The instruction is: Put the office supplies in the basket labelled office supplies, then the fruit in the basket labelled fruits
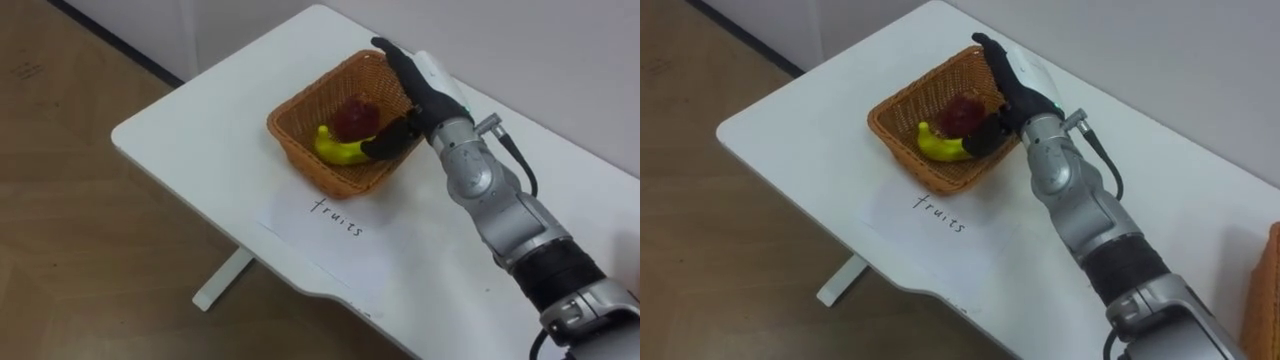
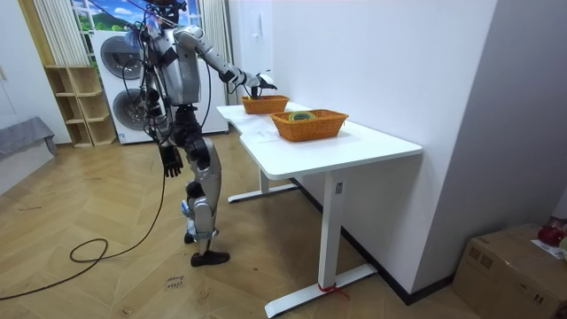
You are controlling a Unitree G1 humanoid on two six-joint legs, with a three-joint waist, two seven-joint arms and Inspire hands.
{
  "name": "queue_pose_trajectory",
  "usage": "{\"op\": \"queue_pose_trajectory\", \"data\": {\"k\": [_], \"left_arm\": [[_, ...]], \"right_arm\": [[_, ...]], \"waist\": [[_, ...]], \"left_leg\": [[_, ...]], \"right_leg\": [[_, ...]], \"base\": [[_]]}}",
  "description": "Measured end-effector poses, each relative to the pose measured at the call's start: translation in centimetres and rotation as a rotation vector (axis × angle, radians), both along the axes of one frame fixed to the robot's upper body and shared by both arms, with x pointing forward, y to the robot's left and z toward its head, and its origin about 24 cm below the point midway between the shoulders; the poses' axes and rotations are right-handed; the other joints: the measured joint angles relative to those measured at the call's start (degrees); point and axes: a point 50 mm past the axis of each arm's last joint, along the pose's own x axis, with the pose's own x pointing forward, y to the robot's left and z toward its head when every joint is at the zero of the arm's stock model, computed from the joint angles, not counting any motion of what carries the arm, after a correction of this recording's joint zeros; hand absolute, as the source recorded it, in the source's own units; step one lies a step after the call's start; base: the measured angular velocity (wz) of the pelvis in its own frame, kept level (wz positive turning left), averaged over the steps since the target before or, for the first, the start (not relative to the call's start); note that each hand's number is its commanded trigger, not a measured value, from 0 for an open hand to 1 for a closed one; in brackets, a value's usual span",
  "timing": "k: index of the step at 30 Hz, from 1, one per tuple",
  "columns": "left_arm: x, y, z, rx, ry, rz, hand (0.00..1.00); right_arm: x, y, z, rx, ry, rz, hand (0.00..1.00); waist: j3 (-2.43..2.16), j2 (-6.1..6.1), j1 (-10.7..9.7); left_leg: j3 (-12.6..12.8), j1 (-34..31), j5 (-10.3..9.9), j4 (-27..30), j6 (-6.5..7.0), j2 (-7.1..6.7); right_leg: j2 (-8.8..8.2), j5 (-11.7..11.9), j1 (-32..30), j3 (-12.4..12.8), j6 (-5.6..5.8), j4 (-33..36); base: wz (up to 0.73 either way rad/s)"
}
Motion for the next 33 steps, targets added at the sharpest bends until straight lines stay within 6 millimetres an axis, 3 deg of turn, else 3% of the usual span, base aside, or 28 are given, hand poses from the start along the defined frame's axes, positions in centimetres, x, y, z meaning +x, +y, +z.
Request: {"op": "queue_pose_trajectory", "data": {"k": [8,17,23,30,33], "left_arm": [[0.6,0.0,0.1,0.007,-0.017,-0.013,0.00],[1.2,0.0,0.2,0.004,-0.049,-0.020,0.00],[1.2,0.1,0.2,0.006,-0.058,-0.010,0.00],[1.1,0.5,0.4,0.034,-0.065,0.000,0.00],[0.8,0.6,0.4,0.041,-0.057,0.000,0.00]], "right_arm": [[0.0,-0.2,0.1,-0.004,-0.007,-0.005,0.00],[0.2,-0.7,2.4,0.055,-0.110,-0.034,0.00],[0.4,-1.9,3.8,0.103,-0.158,-0.083,0.00],[-0.1,-2.9,7.1,0.170,-0.308,-0.095,0.00],[-0.1,-3.8,7.6,0.179,-0.345,-0.127,0.00]], "waist": [[-0.21,0.38,-1.1],[-0.28,0.86,-3.2],[-0.40,1.56,-5.7],[-1.27,3.45,-8.0],[-1.26,3.46,-9.7]], "left_leg": [[0.1,0.1,0.0,0.0,0.01,0.03],[1.3,1.5,-0.1,0.0,0.21,0.13],[1.4,2.6,-0.3,0.1,0.44,0.17],[3.3,4.9,-0.4,-0.7,0.62,0.28],[4.1,5.2,-0.4,-1.0,0.66,0.29]], "right_leg": [[0.02,0.0,0.0,0.3,-0.01,0.0],[-0.03,0.0,0.5,1.5,-0.01,0.0],[-0.24,0.0,1.6,1.2,0.04,0.0],[-0.37,0.0,2.0,3.2,0.12,1.0],[-0.38,0.0,2.2,3.8,0.12,1.0]], "base": [[0.00],[-0.06],[0.00],[-0.17],[-0.14]]}}
